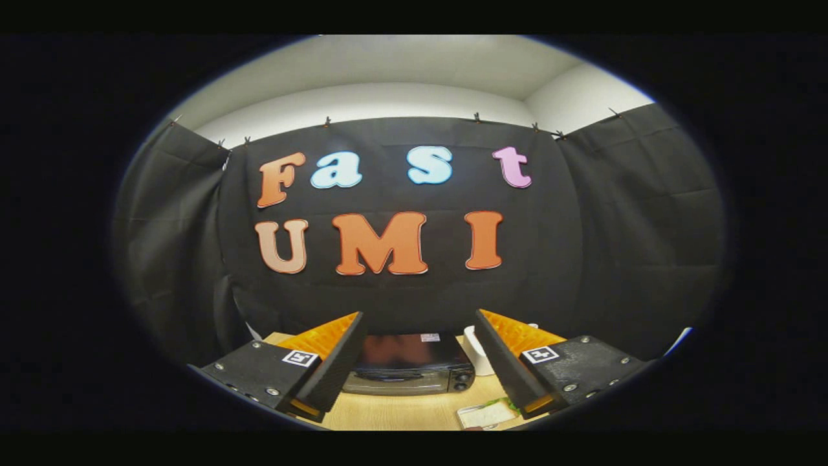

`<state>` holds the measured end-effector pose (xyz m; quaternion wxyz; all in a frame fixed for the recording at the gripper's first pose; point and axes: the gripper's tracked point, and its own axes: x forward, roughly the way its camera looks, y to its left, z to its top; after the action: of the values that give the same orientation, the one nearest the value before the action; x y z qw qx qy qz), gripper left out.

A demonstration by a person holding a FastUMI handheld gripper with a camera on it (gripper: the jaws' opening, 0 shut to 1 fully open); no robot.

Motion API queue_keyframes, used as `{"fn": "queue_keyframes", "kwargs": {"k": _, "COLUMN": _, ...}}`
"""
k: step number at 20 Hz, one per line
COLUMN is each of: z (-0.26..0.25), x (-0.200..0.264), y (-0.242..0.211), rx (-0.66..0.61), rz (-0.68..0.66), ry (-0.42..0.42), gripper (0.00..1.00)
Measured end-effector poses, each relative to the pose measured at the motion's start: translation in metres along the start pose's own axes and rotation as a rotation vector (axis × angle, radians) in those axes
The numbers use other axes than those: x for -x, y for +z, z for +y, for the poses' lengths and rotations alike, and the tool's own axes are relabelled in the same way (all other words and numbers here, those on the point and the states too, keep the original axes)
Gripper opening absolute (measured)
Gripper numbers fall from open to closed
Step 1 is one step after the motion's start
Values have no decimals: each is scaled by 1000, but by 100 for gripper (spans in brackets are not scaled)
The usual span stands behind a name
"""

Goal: Open the toaster oven, put the food inside, and close the toaster oven door.

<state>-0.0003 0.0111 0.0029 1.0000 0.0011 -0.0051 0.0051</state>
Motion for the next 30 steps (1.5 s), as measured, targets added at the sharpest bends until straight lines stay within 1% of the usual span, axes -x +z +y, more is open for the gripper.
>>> {"fn": "queue_keyframes", "kwargs": {"k": 4, "z": 6, "x": -3, "y": -5, "rx": 2, "rz": 1, "ry": -6, "gripper": 99}}
{"fn": "queue_keyframes", "kwargs": {"k": 7, "z": 12, "x": -11, "y": -16, "rx": 25, "rz": 7, "ry": -13, "gripper": 99}}
{"fn": "queue_keyframes", "kwargs": {"k": 13, "z": 33, "x": -39, "y": -46, "rx": 49, "rz": 29, "ry": 8, "gripper": 98}}
{"fn": "queue_keyframes", "kwargs": {"k": 15, "z": 42, "x": -53, "y": -60, "rx": 44, "rz": 45, "ry": 30, "gripper": 99}}
{"fn": "queue_keyframes", "kwargs": {"k": 17, "z": 51, "x": -70, "y": -79, "rx": 41, "rz": 76, "ry": 57, "gripper": 99}}
{"fn": "queue_keyframes", "kwargs": {"k": 23, "z": 54, "x": -119, "y": -154, "rx": 56, "rz": 218, "ry": 45, "gripper": 99}}
{"fn": "queue_keyframes", "kwargs": {"k": 25, "z": 55, "x": -131, "y": -179, "rx": 60, "rz": 273, "ry": 39, "gripper": 99}}
{"fn": "queue_keyframes", "kwargs": {"k": 30, "z": 67, "x": -145, "y": -233, "rx": 55, "rz": 403, "ry": 54, "gripper": 99}}
